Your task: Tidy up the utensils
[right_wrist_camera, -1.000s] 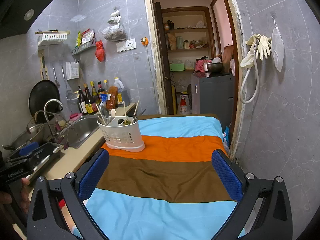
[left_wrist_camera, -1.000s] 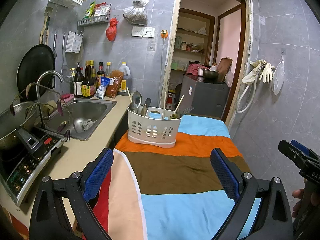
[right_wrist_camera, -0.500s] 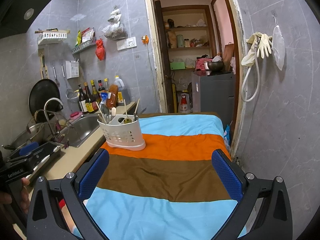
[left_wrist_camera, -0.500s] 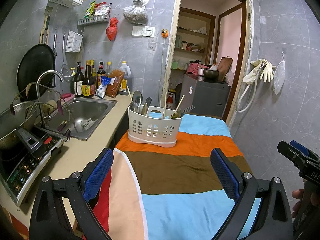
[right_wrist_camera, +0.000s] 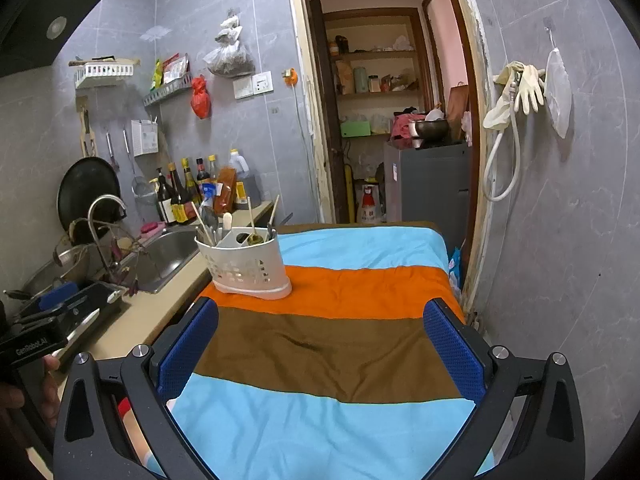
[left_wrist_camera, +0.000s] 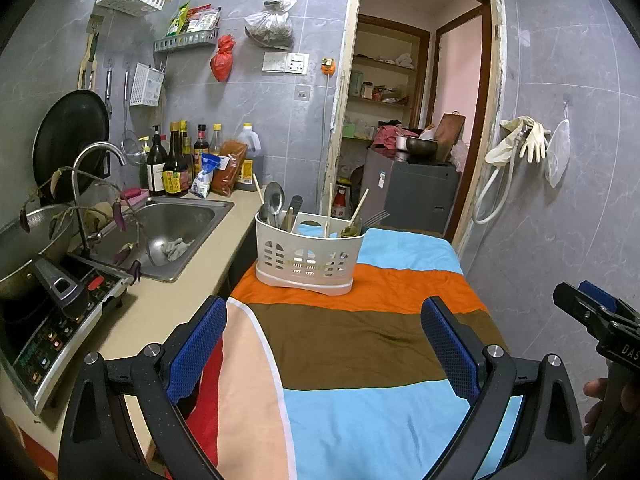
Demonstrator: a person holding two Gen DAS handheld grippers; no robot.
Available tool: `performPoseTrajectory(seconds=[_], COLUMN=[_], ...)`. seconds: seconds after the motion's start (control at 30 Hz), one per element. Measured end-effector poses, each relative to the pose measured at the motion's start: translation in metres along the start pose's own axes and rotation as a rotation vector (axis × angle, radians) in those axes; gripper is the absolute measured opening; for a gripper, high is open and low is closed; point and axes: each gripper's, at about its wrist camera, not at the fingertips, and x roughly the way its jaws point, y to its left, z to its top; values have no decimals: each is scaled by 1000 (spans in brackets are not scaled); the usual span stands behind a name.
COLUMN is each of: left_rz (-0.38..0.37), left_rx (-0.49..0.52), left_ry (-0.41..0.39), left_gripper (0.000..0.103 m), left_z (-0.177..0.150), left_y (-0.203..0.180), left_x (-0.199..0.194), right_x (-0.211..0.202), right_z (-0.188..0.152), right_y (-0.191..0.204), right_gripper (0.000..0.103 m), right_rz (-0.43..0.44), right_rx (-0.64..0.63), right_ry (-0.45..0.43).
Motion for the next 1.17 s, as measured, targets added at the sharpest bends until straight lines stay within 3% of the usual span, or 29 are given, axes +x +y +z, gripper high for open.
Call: performPoseTrajectory(seconds=[0.43,0.67,1.17], left_rz=[8,72,74], left_rx=[-8,-7,4], left_ry=[-2,-19,-18], left_gripper=[95,95,95], left_z=[0,-1,-3], left_y=[8,10,11], left_x=[1,0,1], right_x=[2,3,10], right_z=[-1,-2,-5], right_y=[3,4,7], right_gripper=[103,103,103], right_rz=[0,-1,4], right_rx=[-2,-3,-4], right_ry=[5,7,23])
